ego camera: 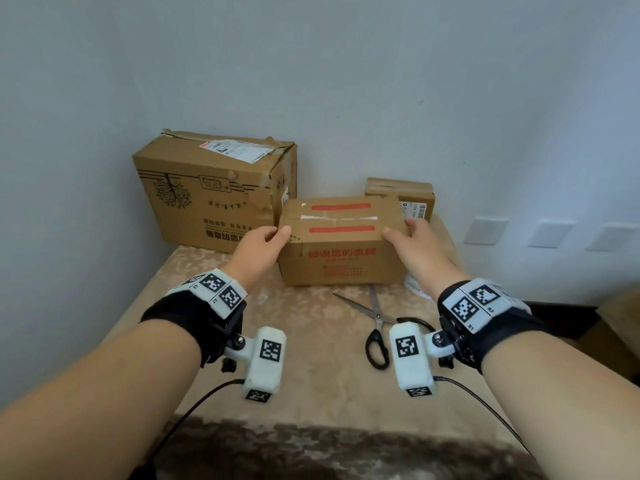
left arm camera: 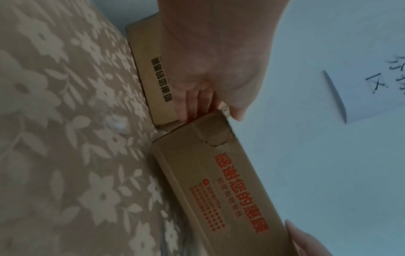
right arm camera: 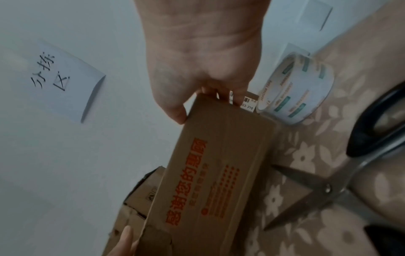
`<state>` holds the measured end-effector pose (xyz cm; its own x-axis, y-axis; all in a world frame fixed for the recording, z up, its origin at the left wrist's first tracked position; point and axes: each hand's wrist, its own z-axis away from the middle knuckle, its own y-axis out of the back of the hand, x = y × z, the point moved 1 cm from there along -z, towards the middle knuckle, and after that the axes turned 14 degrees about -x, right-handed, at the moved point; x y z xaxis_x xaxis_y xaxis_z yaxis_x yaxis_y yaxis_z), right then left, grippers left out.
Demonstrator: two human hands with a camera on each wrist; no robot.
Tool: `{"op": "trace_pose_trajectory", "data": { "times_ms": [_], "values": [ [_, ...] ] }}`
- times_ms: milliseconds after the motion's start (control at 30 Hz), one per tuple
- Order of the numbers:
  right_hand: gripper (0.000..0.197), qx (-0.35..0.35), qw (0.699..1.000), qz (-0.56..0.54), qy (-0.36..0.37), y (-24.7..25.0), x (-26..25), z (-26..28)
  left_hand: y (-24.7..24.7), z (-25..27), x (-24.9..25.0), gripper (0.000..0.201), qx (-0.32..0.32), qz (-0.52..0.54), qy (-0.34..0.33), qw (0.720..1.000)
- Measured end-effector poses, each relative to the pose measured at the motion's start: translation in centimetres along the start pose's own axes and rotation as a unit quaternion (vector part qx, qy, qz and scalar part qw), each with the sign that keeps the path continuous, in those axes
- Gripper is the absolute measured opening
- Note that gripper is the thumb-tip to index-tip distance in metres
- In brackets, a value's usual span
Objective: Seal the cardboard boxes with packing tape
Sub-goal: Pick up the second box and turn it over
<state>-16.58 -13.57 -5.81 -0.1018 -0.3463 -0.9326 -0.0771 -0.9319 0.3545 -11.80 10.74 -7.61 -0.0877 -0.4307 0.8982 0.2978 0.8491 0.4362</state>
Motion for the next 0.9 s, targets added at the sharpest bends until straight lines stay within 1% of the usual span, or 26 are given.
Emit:
{"op": "trace_pose_trajectory", "data": {
  "times_ms": [33, 100, 133, 167, 233, 300, 333, 367, 467, 500, 567, 600, 633, 700, 733, 800, 867, 900],
  "values": [
    [0.042, 0.018, 0.999, -0.02, 0.021, 0.0, -0.4, 0.5, 0.0, 0.4, 0.4, 0.043, 0.021, 0.023, -0.018, 0.999],
    [0.052, 0.042, 0.994, -0.07, 0.07, 0.4, -1.3, 1.1, 0.3, 1.2, 1.5, 0.056, 0.055, 0.035, -0.046, 0.997],
    [0.055, 0.045, 0.989, -0.1, 0.097, 0.4, -1.7, 1.3, 0.5, 1.6, 1.9, 0.064, 0.059, 0.035, -0.055, 0.996],
    [0.056, 0.04, 0.984, -0.123, 0.121, 0.4, -2.1, 1.6, 0.7, 2.0, 2.3, 0.069, 0.048, 0.038, -0.06, 0.996],
    [0.059, 0.022, 0.976, -0.155, 0.149, 0.0, -2.4, 1.9, 0.9, 2.7, 2.4, 0.071, 0.004, 0.035, -0.055, 0.998],
    [0.06, 0.009, 0.974, -0.162, 0.156, -0.9, -2.3, 2.3, 0.8, 3.1, 1.6, 0.069, -0.006, 0.003, -0.04, 0.999],
    [0.059, 0.018, 0.974, -0.155, 0.164, -1.3, -2.2, 2.5, 0.7, 3.2, 0.9, 0.07, -0.001, -0.01, -0.03, 1.0],
    [0.057, 0.043, 0.974, -0.142, 0.173, -1.8, -2.1, 2.7, 0.4, 3.4, 0.3, 0.069, 0.001, -0.018, -0.02, 1.0],
    [0.043, 0.132, 0.972, -0.06, 0.183, -2.8, -2.6, 3.1, -0.5, 4.1, -0.4, 0.059, -0.03, -0.054, 0.0, 0.998],
    [0.04, 0.143, 0.973, -0.022, 0.182, -3.0, -2.9, 3.1, -0.5, 4.2, -0.3, 0.059, -0.042, -0.066, 0.0, 0.997],
    [0.043, 0.138, 0.975, 0.015, 0.175, -3.5, -3.4, 3.1, -0.1, 4.0, 0.0, 0.069, -0.055, -0.066, -0.01, 0.996],
    [0.05, 0.126, 0.977, 0.016, 0.17, -3.8, -3.4, 3.0, 0.1, 3.9, 0.2, 0.075, -0.061, -0.063, -0.015, 0.996],
    [0.065, 0.109, 0.981, 0.012, 0.163, -4.3, -3.3, 3.0, 0.2, 3.9, 0.2, 0.077, -0.07, -0.067, -0.018, 0.995],
    [0.1, 0.063, 0.989, -0.034, 0.13, -5.2, -2.6, 2.8, 0.0, 4.0, -0.2, 0.07, -0.091, -0.059, -0.021, 0.994],
    [0.112, 0.037, 0.992, -0.06, 0.108, -5.7, -2.2, 2.8, -0.4, 4.0, -0.5, 0.068, -0.102, -0.042, -0.025, 0.994],
    [0.125, 0.0, 0.994, -0.076, 0.08, -6.9, -1.7, 2.8, -1.1, 4.0, -1.1, 0.068, -0.102, -0.022, -0.041, 0.994],
    [0.135, -0.001, 0.997, -0.033, 0.068, -7.5, -1.6, 2.9, -1.6, 3.9, -1.2, 0.062, -0.095, -0.023, -0.055, 0.994],
    [0.138, 0.007, 0.998, 0.004, 0.056, -7.6, -1.6, 3.1, -2.0, 4.0, -1.0, 0.058, -0.104, -0.021, -0.058, 0.993]
  ]
}}
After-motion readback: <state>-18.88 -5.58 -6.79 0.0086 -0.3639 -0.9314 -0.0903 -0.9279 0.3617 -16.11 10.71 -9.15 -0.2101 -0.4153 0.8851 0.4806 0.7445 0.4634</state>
